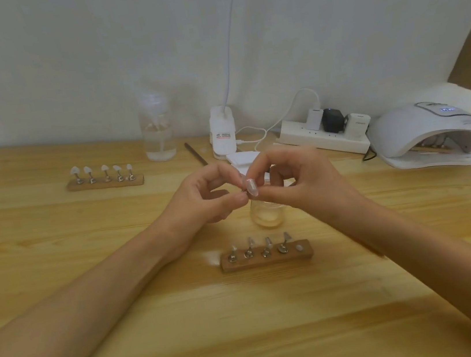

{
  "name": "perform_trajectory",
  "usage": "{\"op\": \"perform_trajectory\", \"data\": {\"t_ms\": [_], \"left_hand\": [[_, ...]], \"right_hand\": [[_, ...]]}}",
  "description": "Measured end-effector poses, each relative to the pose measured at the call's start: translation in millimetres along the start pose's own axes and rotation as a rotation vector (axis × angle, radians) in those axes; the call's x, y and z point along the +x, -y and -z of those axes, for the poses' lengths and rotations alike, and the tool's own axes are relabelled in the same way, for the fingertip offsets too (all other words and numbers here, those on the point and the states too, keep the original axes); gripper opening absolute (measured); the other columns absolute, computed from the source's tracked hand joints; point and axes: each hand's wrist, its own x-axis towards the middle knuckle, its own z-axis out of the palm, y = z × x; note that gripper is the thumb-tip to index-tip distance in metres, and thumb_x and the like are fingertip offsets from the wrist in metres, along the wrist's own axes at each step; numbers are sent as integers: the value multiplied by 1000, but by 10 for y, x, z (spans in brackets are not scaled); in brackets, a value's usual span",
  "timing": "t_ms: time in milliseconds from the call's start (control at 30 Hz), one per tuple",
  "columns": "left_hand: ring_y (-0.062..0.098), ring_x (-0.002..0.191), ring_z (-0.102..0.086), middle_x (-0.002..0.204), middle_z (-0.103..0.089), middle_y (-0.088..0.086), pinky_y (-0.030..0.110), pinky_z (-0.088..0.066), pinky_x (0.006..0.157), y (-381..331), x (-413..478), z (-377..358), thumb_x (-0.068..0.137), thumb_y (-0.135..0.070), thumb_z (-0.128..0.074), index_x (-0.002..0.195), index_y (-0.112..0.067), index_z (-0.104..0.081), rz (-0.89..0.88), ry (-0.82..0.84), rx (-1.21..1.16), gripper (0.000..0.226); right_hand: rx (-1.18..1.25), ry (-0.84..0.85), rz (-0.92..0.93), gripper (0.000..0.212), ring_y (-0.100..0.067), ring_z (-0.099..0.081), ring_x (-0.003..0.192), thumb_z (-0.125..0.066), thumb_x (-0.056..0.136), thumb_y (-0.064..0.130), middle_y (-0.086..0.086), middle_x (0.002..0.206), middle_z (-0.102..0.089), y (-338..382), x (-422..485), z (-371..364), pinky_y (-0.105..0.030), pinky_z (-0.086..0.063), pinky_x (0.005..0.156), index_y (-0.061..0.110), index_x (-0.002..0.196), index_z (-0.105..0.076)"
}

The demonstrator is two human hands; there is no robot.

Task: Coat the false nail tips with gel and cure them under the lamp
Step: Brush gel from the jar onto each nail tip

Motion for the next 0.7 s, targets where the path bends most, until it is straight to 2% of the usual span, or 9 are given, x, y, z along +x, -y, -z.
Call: {"op": "perform_trajectory", "data": {"t_ms": [67,133,200,267,333,400,533,633,700], "left_hand": [[4,51,-44,93,-68,-7,11,-33,46,-2,3,-1,83,-36,-69,81,-30,-68,2,-23,-12,6],[5,49,-44,91,-69,-5,12,-30,43,0,15,6,93,-44,-57,78,-29,-68,35,-99,-62,24],[7,47,-42,84,-68,-4,14,-26,41,5,31,20,95,-50,-50,73,-28,-67,74,-183,-117,36],[8,46,-40,81,-66,-2,15,-25,41,21,49,38,92,-50,-49,71,-25,-67,90,-230,-160,36],[8,46,-40,80,-66,-1,15,-25,40,42,59,50,91,-48,-49,71,-24,-67,94,-238,-168,36],[8,46,-41,80,-65,0,15,-25,40,60,63,51,95,-46,-50,72,-24,-67,97,-230,-155,37],[8,46,-41,80,-66,0,15,-25,40,73,60,51,93,-45,-48,72,-25,-68,103,-216,-137,36],[9,47,-41,81,-66,1,16,-26,40,76,62,58,93,-46,-48,73,-25,-69,102,-207,-125,36],[9,47,-42,82,-66,1,16,-27,40,74,61,57,93,-46,-48,73,-25,-69,101,-205,-122,36]], "right_hand": [[38,3,-60,8,-6,-46,57,-79,82,15,4,83,-68,-22,-77,48,-13,-40,53,17,83,-72],[45,4,-123,9,-3,-46,57,-79,80,23,4,86,-70,-70,-201,138,-12,-41,53,18,83,-72],[23,16,-184,14,-3,-47,56,-76,74,34,3,89,-71,-130,-362,234,-14,-44,54,22,81,-72],[4,32,-264,13,-2,-48,55,-76,69,38,7,87,-72,-187,-514,305,-17,-47,57,28,77,-72],[-25,60,-326,9,-2,-48,56,-79,71,33,9,84,-71,-234,-617,329,-18,-47,58,32,77,-73],[-86,89,-333,14,0,-46,55,-81,76,21,10,80,-70,-268,-662,311,-18,-44,55,33,77,-74],[-89,106,-340,16,-2,-46,55,-81,77,10,4,80,-70,-278,-647,240,-14,-40,53,24,78,-74],[-69,119,-357,15,-5,-47,55,-82,76,8,0,80,-70,-298,-632,232,-15,-40,52,20,82,-74],[-58,153,-379,23,-6,-47,55,-85,73,13,5,82,-69,-297,-622,253,-18,-43,53,23,90,-75]]}}
